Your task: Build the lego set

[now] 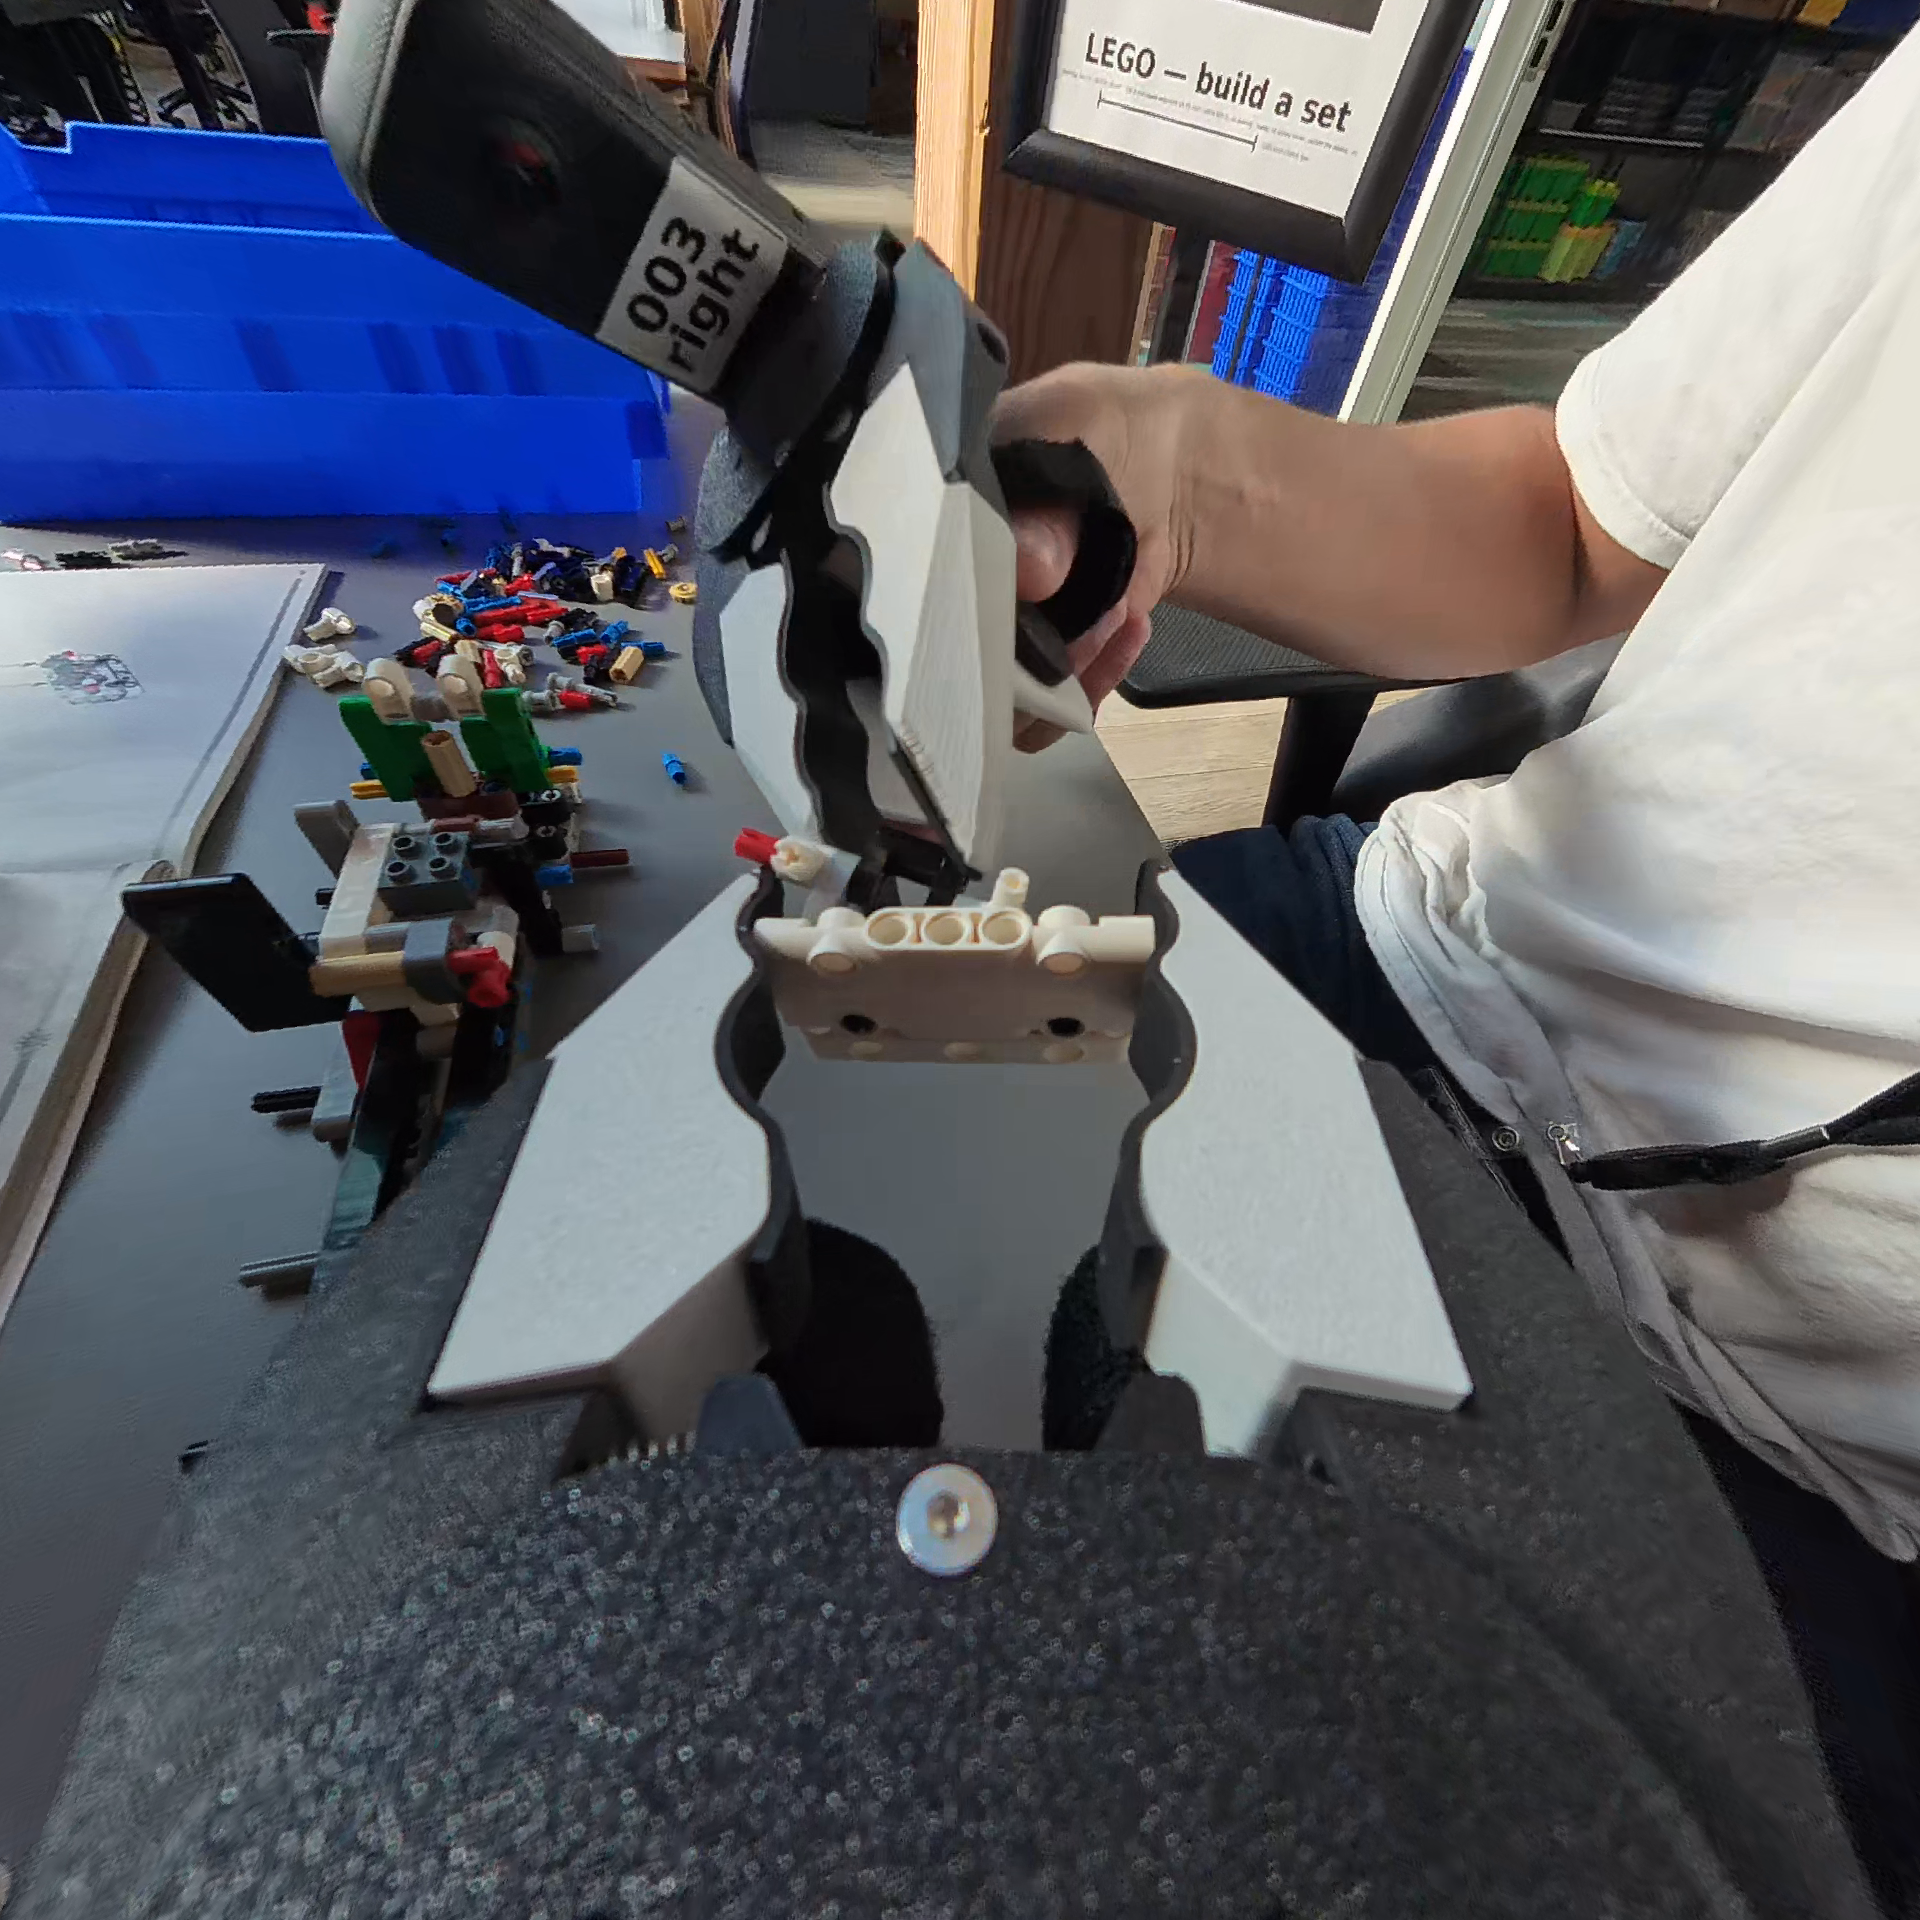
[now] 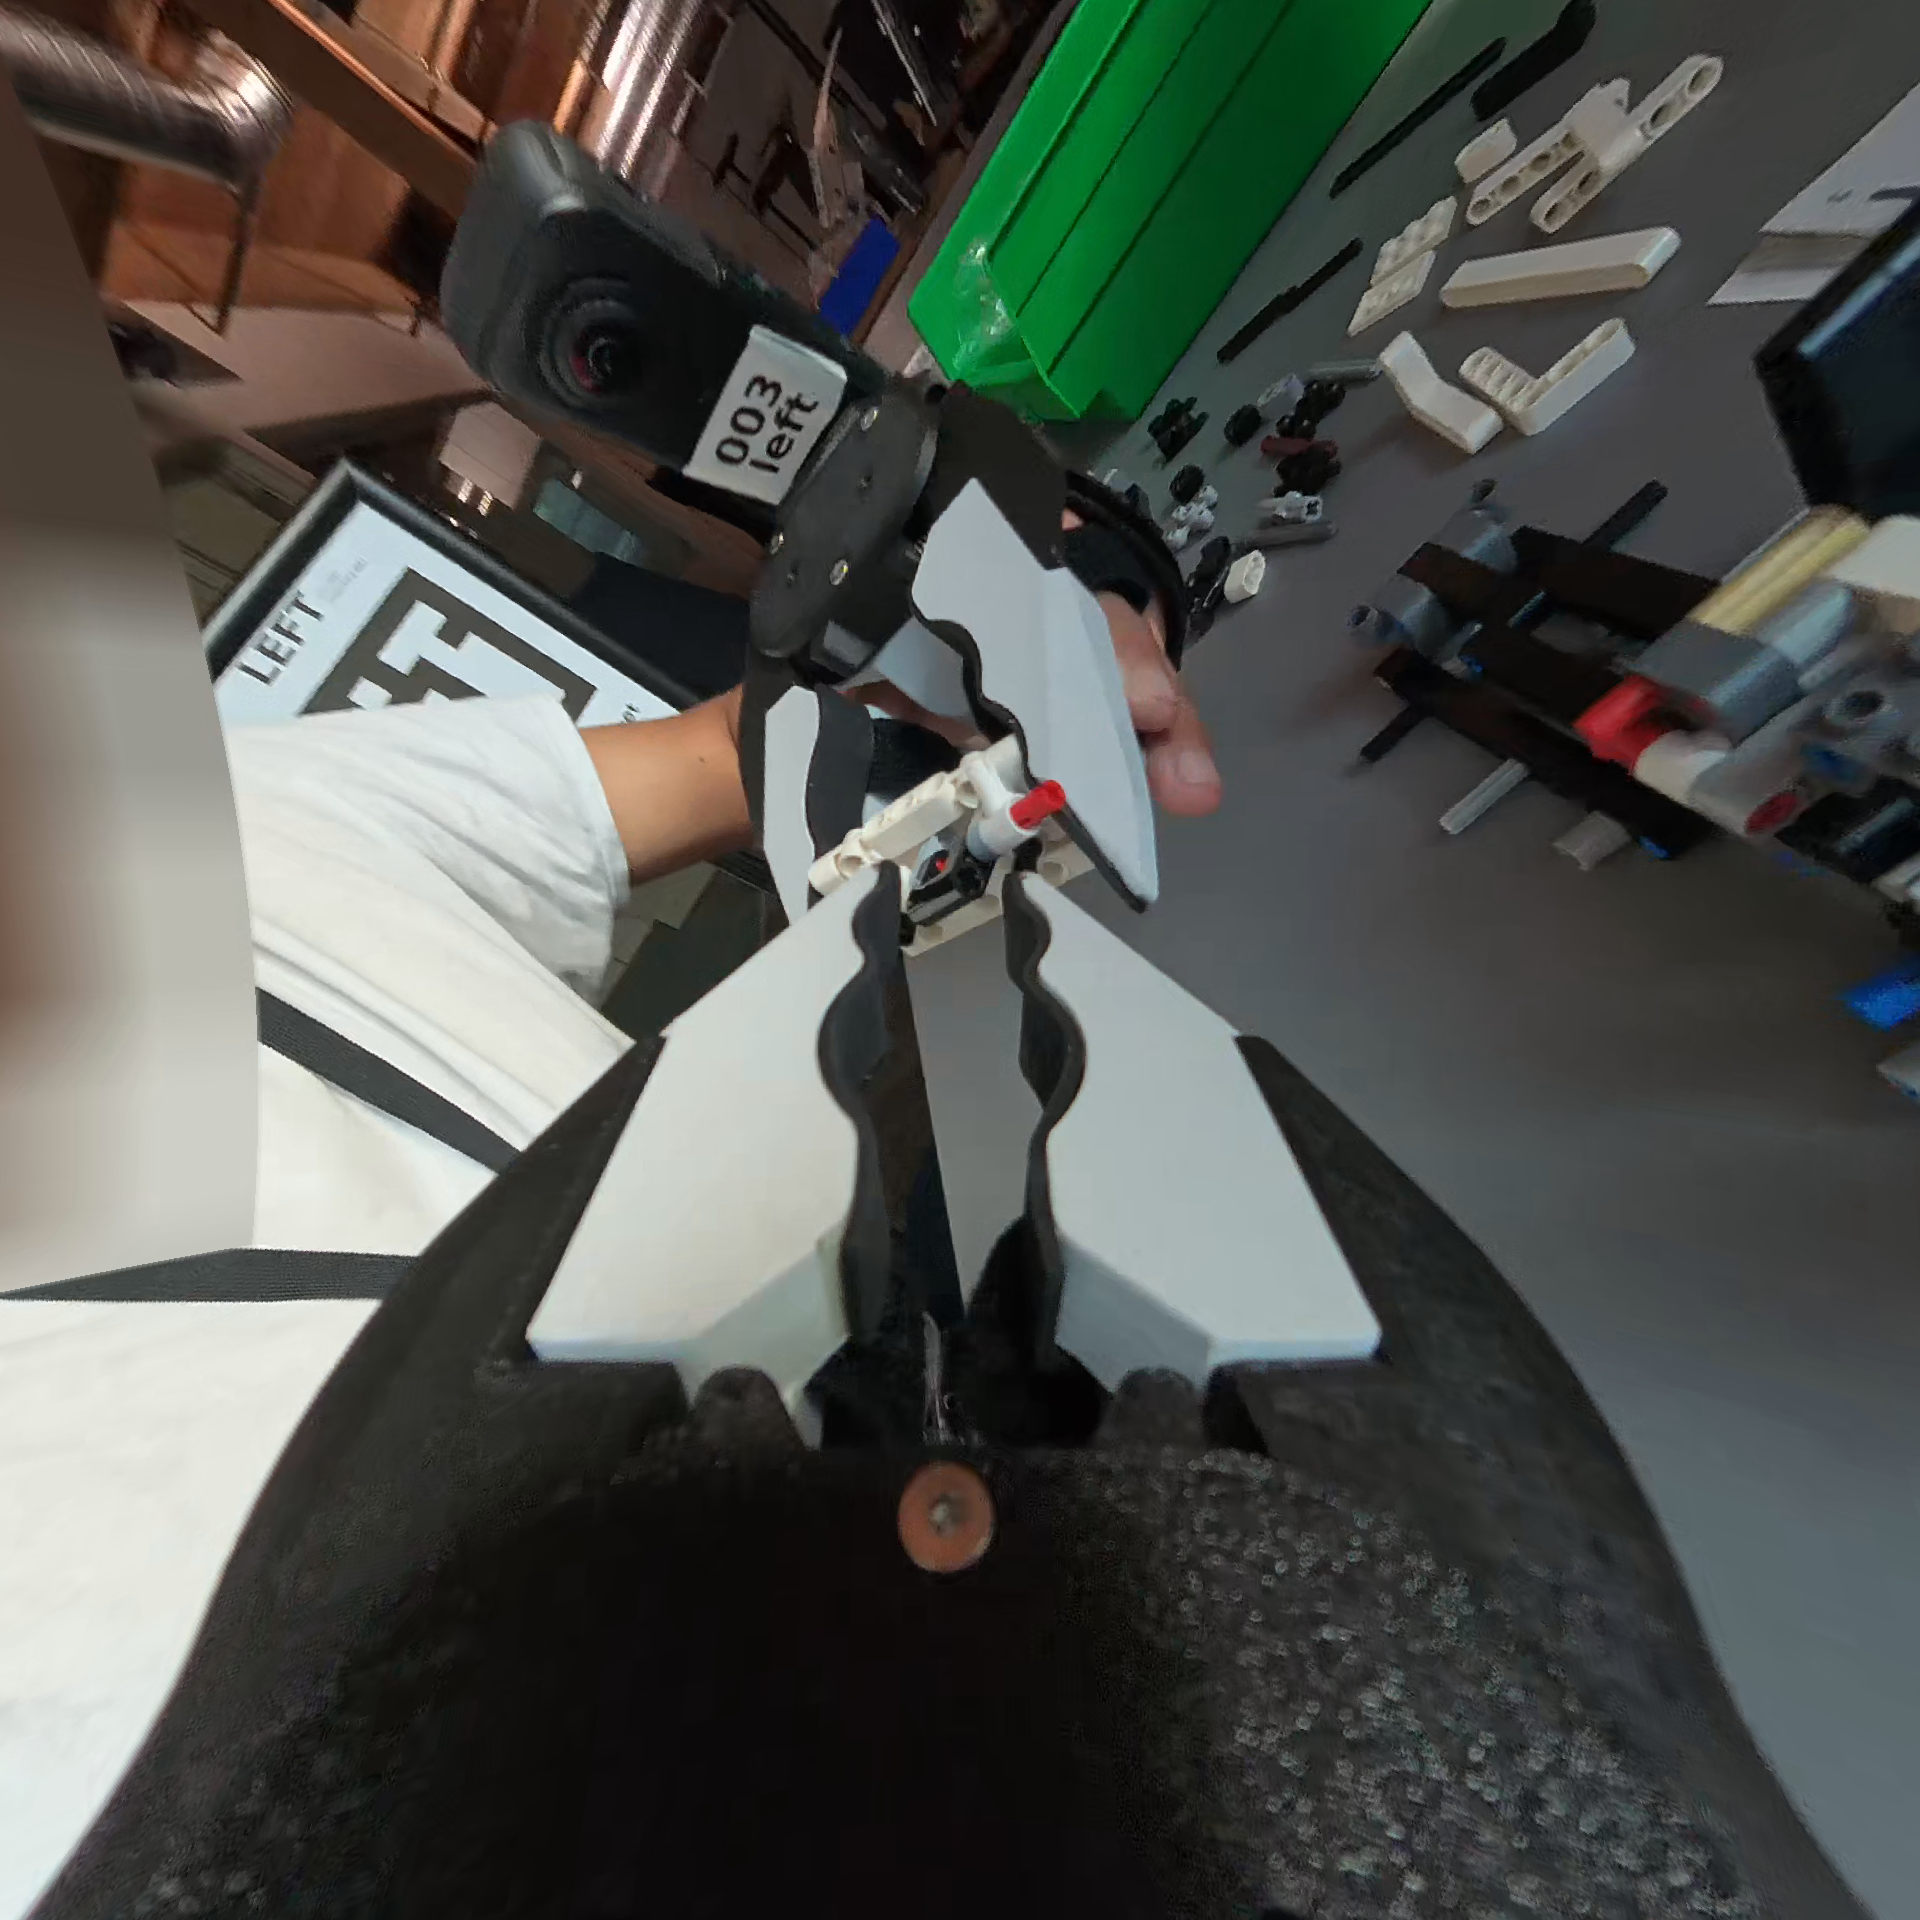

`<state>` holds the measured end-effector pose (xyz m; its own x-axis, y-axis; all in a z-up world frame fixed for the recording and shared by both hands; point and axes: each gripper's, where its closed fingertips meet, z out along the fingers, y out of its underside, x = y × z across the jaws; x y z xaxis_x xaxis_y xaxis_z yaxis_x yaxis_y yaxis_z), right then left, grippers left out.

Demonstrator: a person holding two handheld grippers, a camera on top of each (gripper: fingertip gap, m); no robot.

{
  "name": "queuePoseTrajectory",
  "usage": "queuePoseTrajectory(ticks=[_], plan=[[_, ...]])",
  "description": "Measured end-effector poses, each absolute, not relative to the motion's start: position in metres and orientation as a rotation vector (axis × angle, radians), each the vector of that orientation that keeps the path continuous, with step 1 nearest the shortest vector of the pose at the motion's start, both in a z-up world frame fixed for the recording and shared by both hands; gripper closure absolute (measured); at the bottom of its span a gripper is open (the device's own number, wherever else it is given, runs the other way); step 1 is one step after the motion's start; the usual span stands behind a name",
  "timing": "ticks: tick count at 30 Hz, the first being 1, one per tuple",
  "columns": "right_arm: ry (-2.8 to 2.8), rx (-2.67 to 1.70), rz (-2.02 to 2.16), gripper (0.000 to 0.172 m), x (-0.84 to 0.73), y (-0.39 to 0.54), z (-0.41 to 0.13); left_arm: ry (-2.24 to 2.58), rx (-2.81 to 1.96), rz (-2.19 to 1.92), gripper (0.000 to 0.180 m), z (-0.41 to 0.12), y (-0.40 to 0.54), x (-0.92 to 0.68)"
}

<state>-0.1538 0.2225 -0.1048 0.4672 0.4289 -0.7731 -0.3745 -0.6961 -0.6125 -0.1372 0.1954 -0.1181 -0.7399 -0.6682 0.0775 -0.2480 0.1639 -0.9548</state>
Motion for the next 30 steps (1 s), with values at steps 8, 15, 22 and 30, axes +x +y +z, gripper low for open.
queuePoseTrajectory(ticks=[8, 15, 22, 30], plan=[[0.109, -1.839, 1.440, 0.157, -0.151, 0.227, -0.101, 2.078, -0.873, -1.590, 0.116, -0.118, 0.198, -0.136], [0.108, -1.916, 1.285, 0.161, -0.152, 0.229, -0.104, 2.054, -0.875, -1.565, 0.116, -0.118, 0.202, -0.133], [0.015, -2.230, 0.908, 0.166, -0.136, 0.229, -0.116, 2.002, -0.741, -1.084, 0.115, -0.133, 0.221, -0.118], [-0.089, -2.534, 0.584, 0.166, -0.129, 0.238, -0.131, 1.916, -0.571, -0.545, 0.115, -0.144, 0.239, -0.106]])
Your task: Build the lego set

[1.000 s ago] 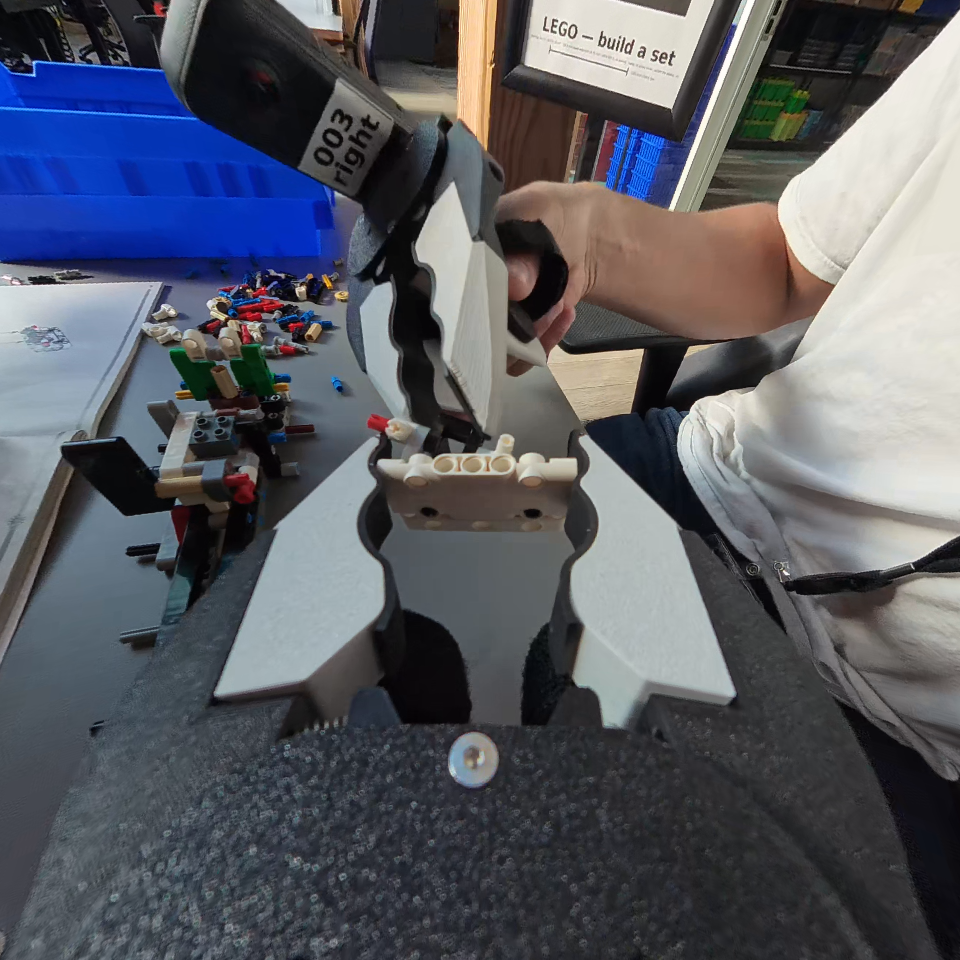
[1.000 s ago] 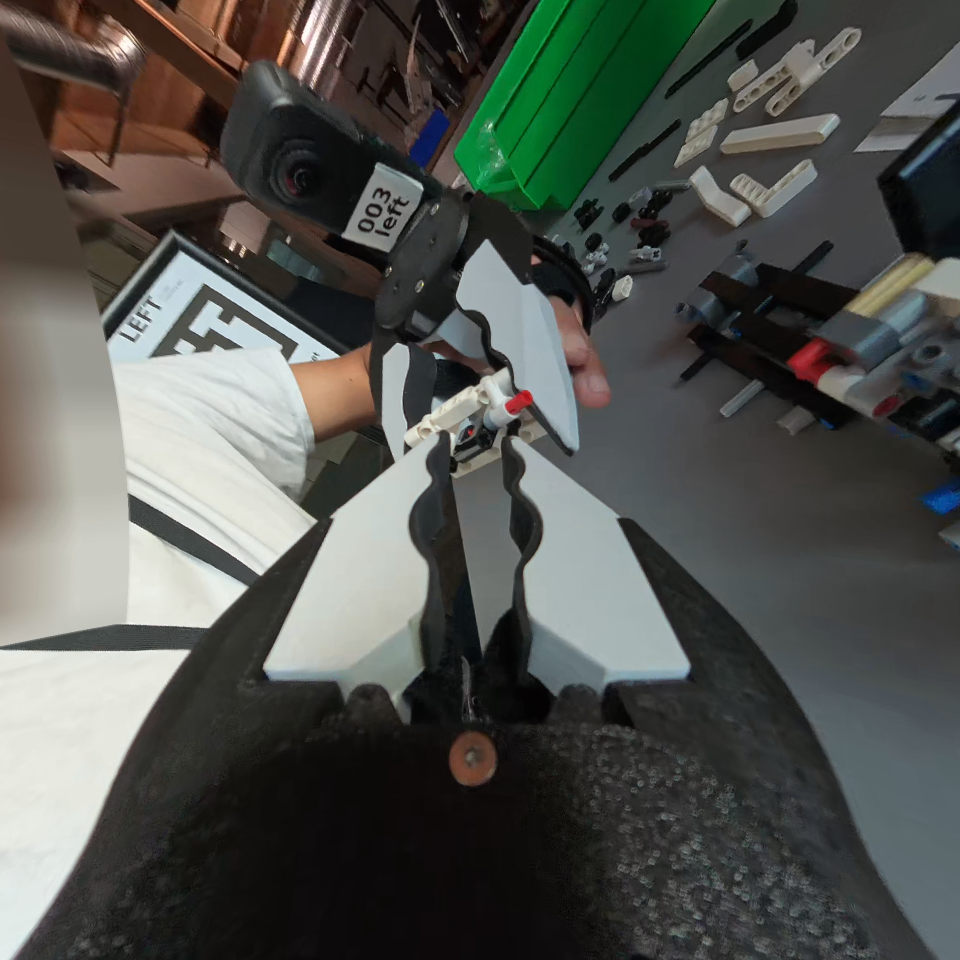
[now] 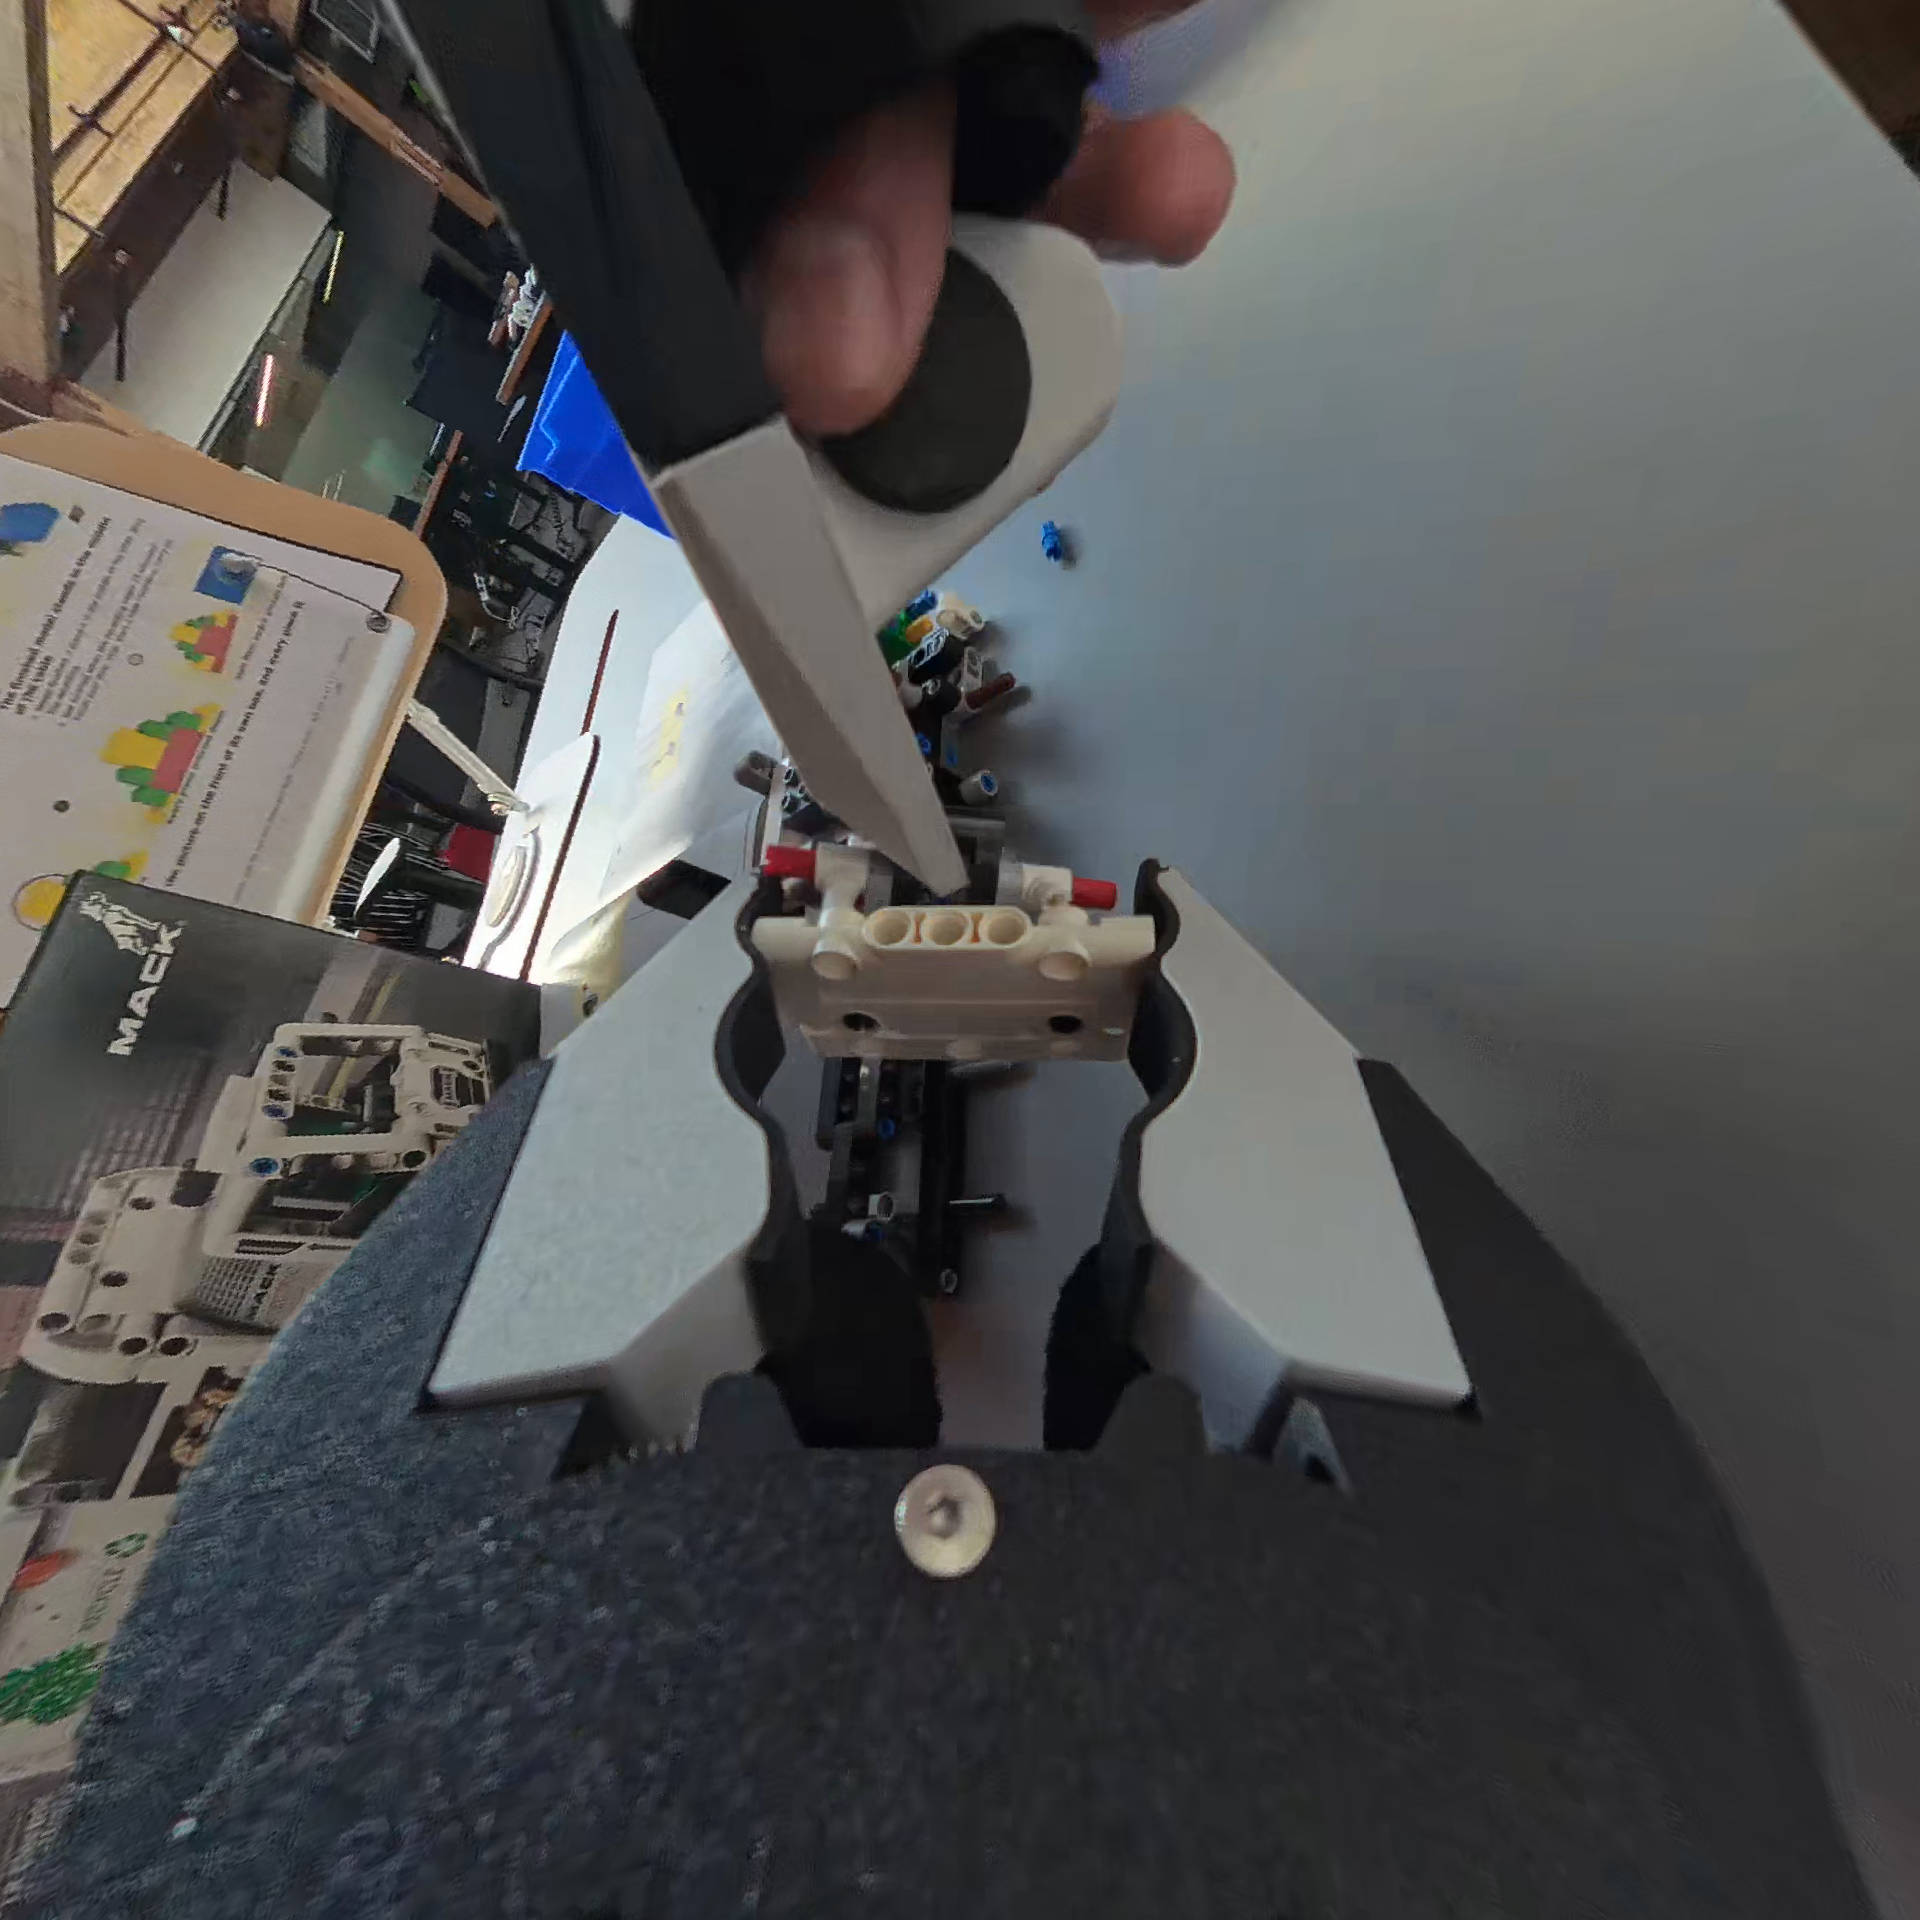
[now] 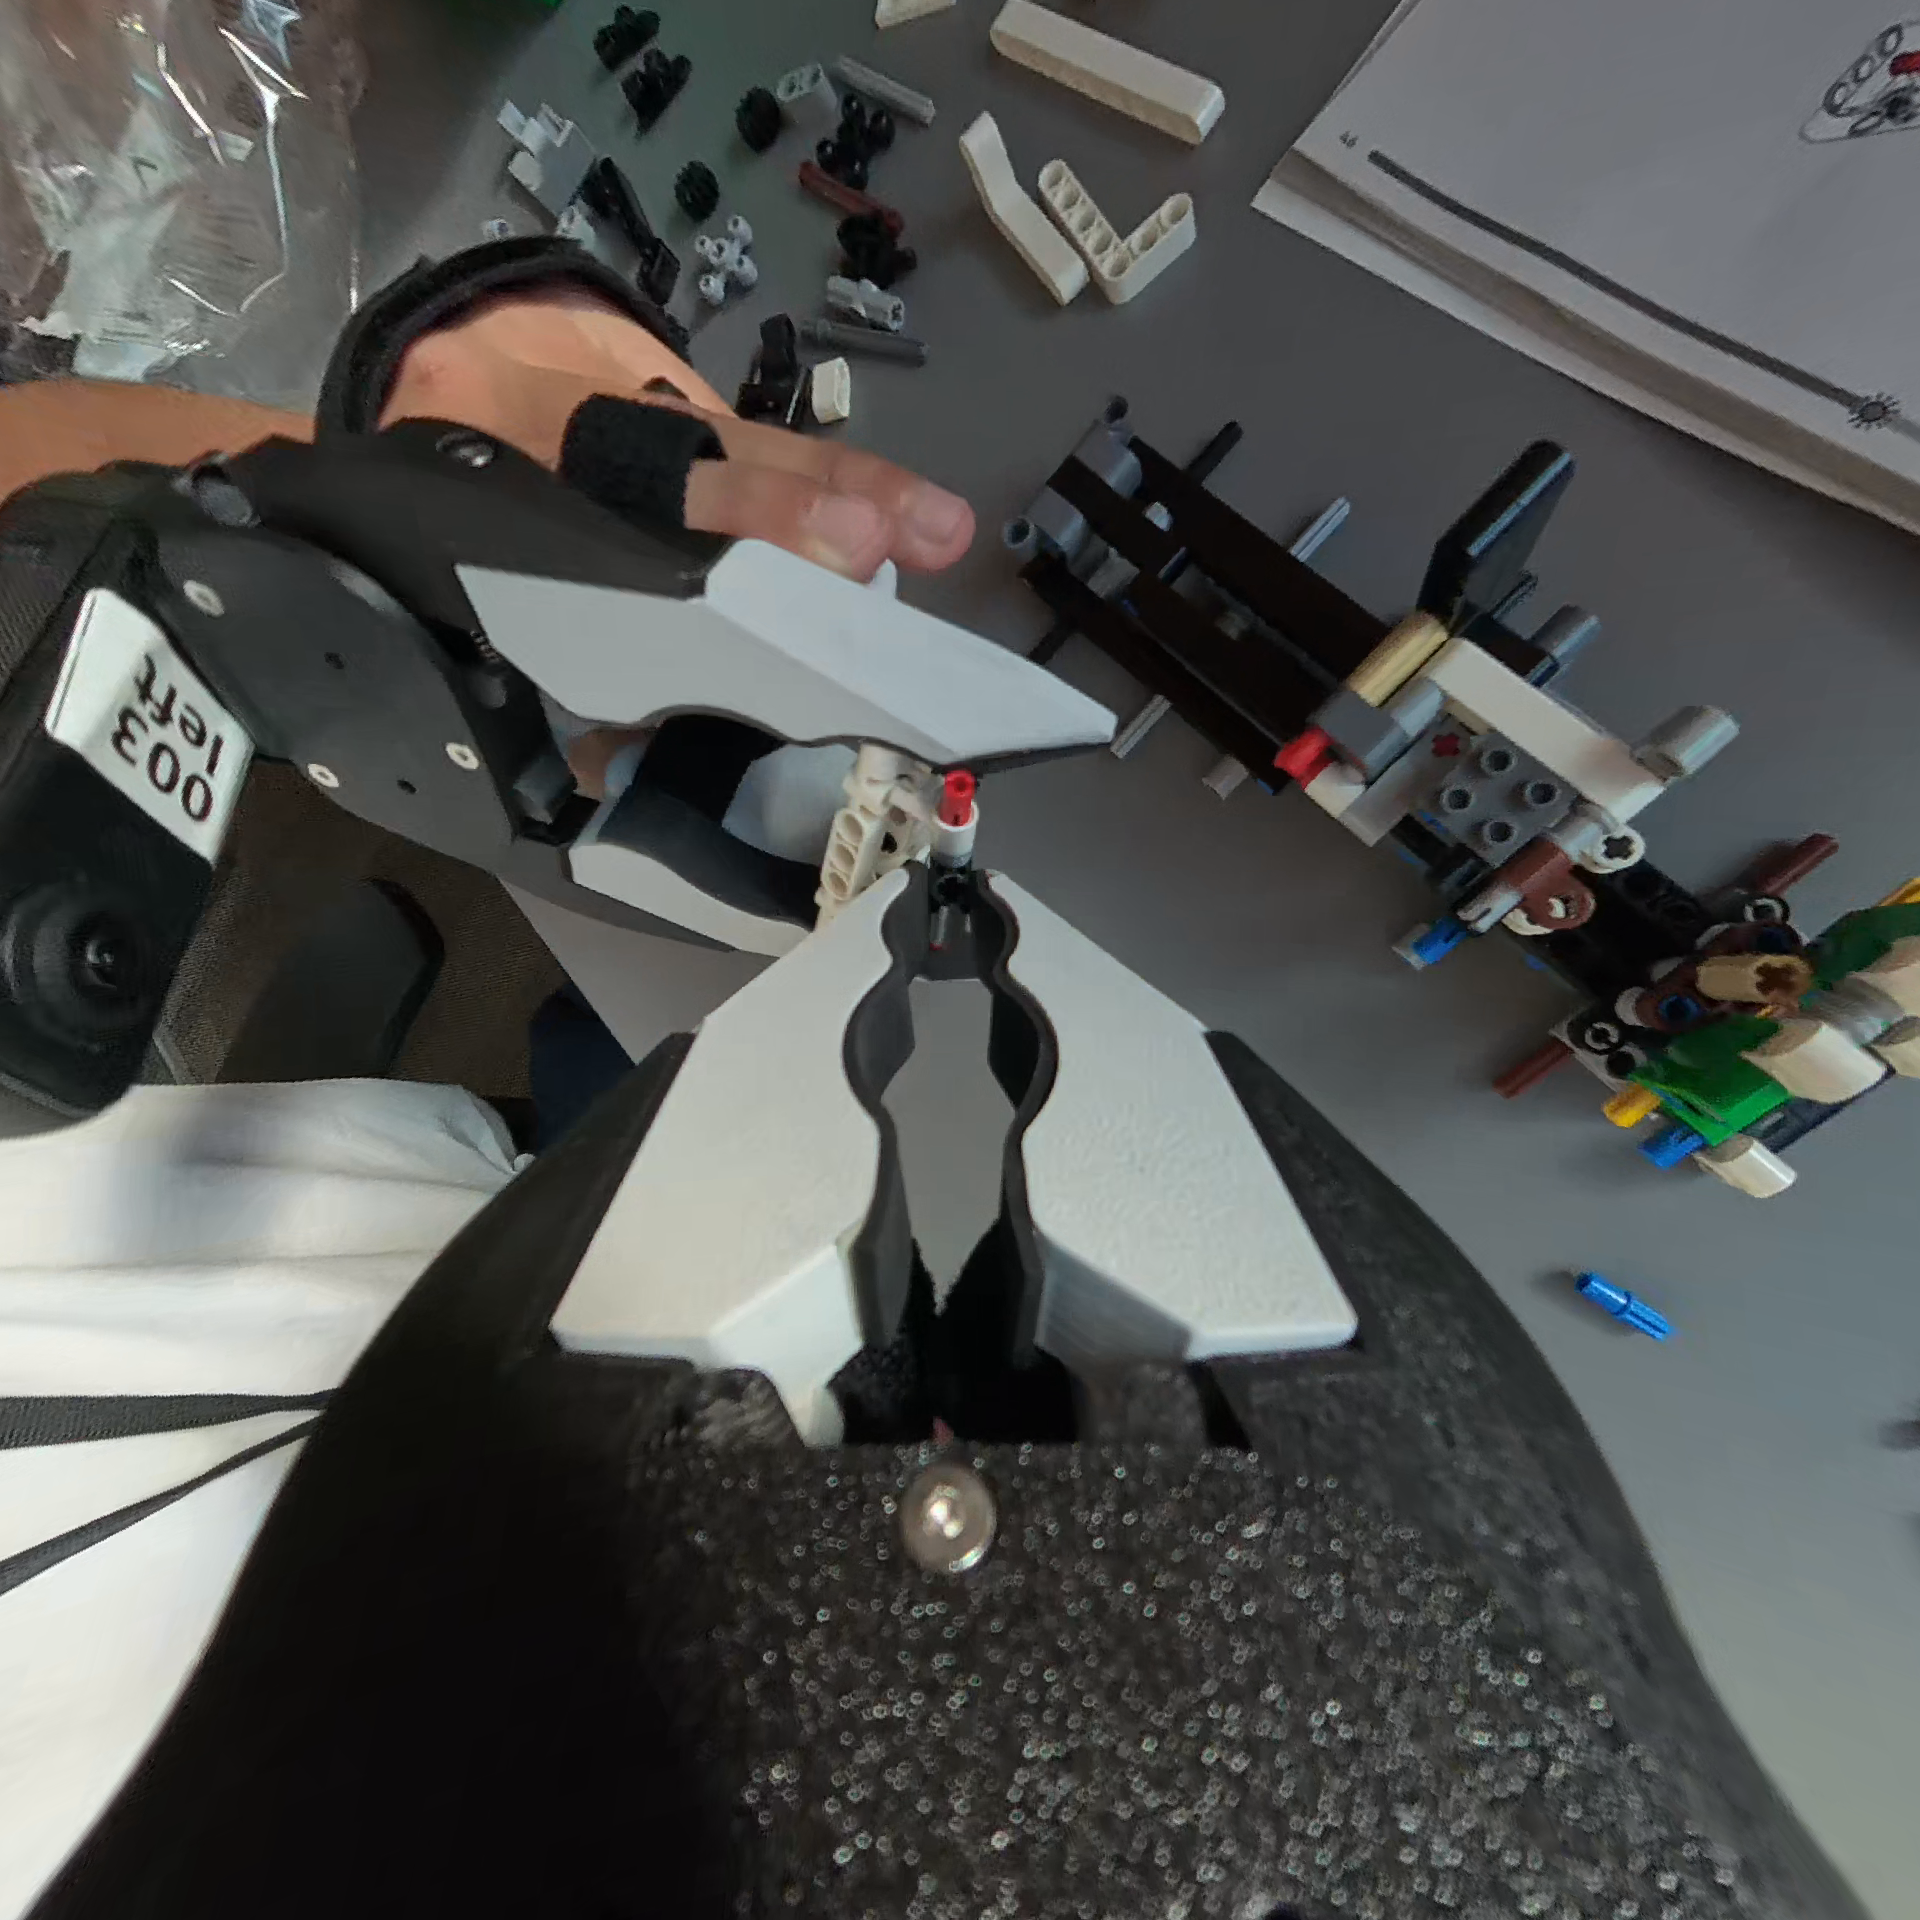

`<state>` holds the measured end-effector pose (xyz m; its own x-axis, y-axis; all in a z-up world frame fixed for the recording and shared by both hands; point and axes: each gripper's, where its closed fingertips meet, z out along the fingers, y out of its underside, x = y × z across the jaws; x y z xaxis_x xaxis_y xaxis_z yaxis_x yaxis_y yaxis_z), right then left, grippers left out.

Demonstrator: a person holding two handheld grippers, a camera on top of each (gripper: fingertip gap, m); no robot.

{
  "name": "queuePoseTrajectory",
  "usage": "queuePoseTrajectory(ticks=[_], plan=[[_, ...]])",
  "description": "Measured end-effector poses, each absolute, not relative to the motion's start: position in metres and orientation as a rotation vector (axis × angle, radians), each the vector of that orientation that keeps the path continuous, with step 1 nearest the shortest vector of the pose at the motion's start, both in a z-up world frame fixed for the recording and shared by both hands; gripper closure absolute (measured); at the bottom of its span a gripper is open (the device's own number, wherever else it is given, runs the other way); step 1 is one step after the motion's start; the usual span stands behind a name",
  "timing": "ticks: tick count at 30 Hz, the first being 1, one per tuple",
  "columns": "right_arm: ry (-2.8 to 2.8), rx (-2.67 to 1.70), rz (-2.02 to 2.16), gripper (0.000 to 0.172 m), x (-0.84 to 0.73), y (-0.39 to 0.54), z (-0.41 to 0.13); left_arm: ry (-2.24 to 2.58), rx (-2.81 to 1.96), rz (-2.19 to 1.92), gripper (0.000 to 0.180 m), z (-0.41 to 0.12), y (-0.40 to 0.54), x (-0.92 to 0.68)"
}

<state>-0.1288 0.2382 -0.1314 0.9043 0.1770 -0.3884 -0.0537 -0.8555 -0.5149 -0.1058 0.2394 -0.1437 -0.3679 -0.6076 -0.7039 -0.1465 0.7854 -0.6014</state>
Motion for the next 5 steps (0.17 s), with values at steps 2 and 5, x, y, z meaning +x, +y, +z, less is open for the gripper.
queuePoseTrajectory(ticks=[2, 5], plan=[[-0.054, -2.553, 0.560, 0.166, -0.1284, 0.2386, -0.1318, 1.894, -0.576, -0.437, 0.115, -0.1461, 0.2470, -0.1028], [-0.022, -2.570, 0.492, 0.166, -0.1272, 0.2403, -0.1330, 1.870, -0.581, -0.358, 0.115, -0.1454, 0.2505, -0.1013]])
